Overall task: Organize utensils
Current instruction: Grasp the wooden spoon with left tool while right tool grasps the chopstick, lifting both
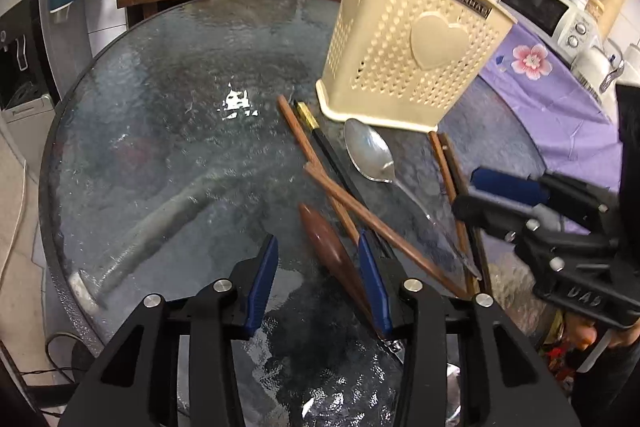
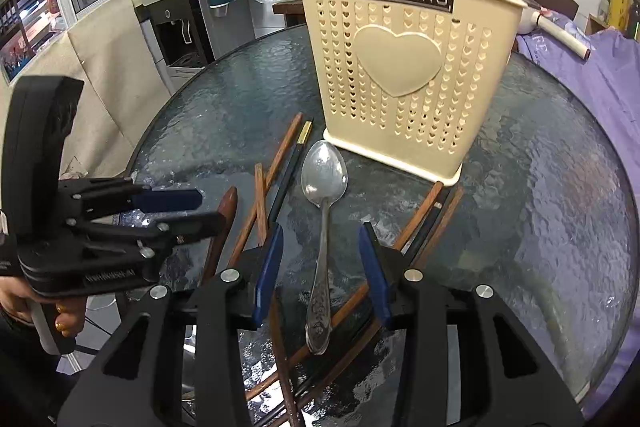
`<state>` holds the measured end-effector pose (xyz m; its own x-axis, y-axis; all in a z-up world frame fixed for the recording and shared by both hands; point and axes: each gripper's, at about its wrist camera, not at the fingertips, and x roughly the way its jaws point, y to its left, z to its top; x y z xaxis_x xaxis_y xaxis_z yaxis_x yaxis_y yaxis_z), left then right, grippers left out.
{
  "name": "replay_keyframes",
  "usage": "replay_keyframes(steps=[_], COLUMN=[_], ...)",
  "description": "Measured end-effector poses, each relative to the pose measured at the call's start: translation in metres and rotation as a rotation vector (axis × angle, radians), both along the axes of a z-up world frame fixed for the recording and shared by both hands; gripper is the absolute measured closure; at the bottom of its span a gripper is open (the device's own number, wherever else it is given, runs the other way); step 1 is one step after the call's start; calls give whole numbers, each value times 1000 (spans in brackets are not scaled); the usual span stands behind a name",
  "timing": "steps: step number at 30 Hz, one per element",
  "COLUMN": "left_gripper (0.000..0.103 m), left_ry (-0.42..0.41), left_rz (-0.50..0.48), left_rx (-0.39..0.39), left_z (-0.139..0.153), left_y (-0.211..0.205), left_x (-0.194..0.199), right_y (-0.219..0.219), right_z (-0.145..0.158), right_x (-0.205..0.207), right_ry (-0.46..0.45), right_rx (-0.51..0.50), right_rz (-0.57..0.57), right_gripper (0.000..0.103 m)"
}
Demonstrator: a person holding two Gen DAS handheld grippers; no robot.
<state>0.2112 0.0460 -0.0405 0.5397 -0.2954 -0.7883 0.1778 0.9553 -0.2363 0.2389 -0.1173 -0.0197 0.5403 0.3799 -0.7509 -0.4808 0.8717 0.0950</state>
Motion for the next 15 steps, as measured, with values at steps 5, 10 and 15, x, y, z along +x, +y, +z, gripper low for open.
replay_keyframes(steps=[5,10,15], left_gripper=[72,78,79], left_ry=[12,16,0], left_rz=[-2,-7,-16], left_rx=[34,74,128], left_z=[-4,-5,-5], left_y=[-6,-16,-26], left_x=[6,10,13], right_y=[1,1,5], right_z=[3,3,4], right_x=[4,4,5], right_ry=[-2,-5,-11], right_rx=[-3,-8,-12], right_rz=[3,8,17], right_gripper=[63,63,63])
